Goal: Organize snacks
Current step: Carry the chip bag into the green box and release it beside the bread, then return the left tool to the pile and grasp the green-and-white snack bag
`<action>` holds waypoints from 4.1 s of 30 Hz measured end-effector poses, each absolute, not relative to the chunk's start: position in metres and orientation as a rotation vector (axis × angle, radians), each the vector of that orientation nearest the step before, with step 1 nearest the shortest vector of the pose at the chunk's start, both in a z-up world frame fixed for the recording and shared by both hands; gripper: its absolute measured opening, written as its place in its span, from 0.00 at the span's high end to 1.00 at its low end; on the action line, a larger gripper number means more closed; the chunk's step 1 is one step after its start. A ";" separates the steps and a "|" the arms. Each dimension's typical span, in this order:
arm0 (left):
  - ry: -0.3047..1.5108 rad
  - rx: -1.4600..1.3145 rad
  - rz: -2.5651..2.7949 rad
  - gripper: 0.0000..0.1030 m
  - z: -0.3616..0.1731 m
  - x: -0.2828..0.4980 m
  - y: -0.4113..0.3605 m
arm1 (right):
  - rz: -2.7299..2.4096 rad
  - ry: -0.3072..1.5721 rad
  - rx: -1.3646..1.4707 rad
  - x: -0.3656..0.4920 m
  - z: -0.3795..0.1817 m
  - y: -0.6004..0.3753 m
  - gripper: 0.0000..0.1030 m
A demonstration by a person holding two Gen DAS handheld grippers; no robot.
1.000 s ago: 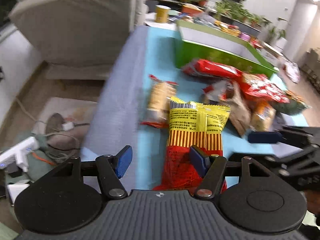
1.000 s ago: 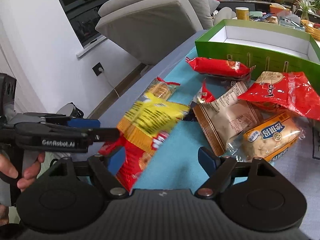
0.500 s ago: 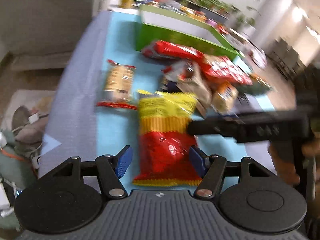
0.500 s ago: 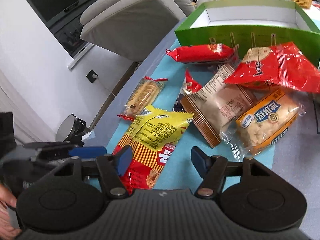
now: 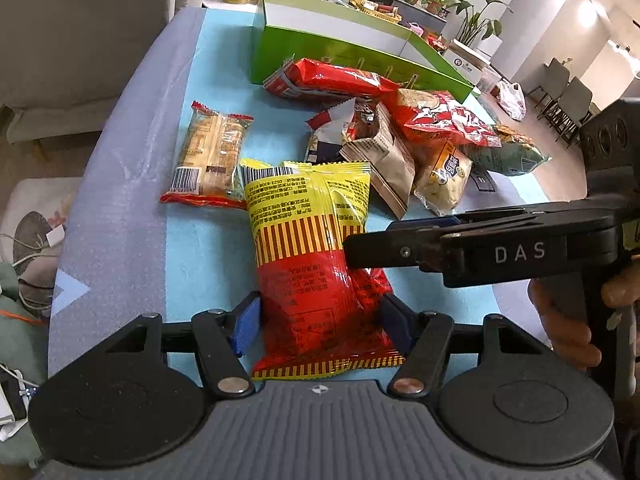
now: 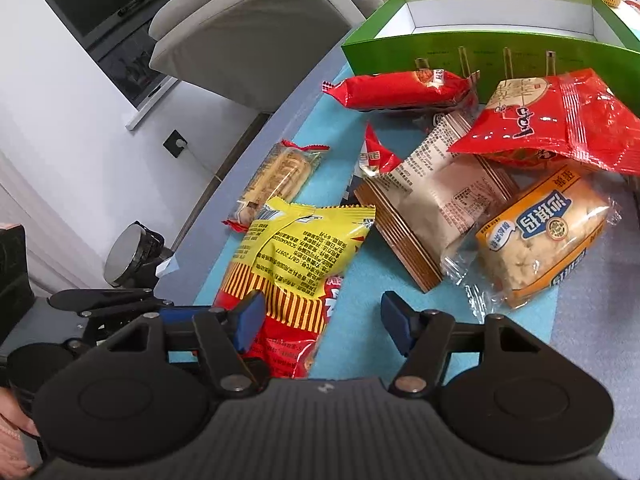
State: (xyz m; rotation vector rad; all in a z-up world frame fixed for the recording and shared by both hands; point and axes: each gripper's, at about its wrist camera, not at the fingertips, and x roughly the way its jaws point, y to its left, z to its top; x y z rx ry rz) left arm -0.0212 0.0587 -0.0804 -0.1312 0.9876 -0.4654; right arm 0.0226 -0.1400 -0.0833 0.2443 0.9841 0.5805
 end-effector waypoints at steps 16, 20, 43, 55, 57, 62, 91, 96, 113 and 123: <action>0.904 -0.079 -0.487 0.52 -0.063 -0.022 0.047 | 0.686 0.974 0.375 0.026 -0.074 -0.154 0.46; 0.865 -0.046 -0.501 0.52 -0.048 -0.018 0.039 | 0.690 0.927 0.382 0.025 -0.061 -0.163 0.46; 0.742 0.090 -0.626 0.51 0.025 0.124 -0.080 | 0.444 0.732 0.552 0.114 -0.003 -0.263 0.46; 0.770 0.062 -0.663 0.51 0.008 0.194 -0.127 | 0.351 0.743 0.573 0.165 -0.012 -0.298 0.46; 0.780 0.055 -0.661 0.51 0.002 0.204 -0.129 | 0.341 0.751 0.577 0.174 -0.017 -0.300 0.46; 0.823 0.039 -0.659 0.51 -0.016 0.222 -0.131 | 0.322 0.783 0.579 0.191 -0.030 -0.303 0.46; 0.876 0.062 -0.526 0.45 -0.015 0.193 -0.100 | 0.244 0.800 0.485 0.150 -0.029 -0.313 0.39; 0.861 0.067 -0.513 0.45 -0.012 0.166 -0.090 | 0.185 0.807 0.477 0.122 -0.037 -0.327 0.39; 0.916 0.072 -0.472 0.45 -0.034 0.069 -0.047 | 0.236 0.912 0.433 0.030 -0.070 -0.302 0.39; 0.987 0.029 -0.468 0.45 -0.056 0.031 -0.031 | 0.446 0.940 0.404 0.005 -0.070 -0.273 0.39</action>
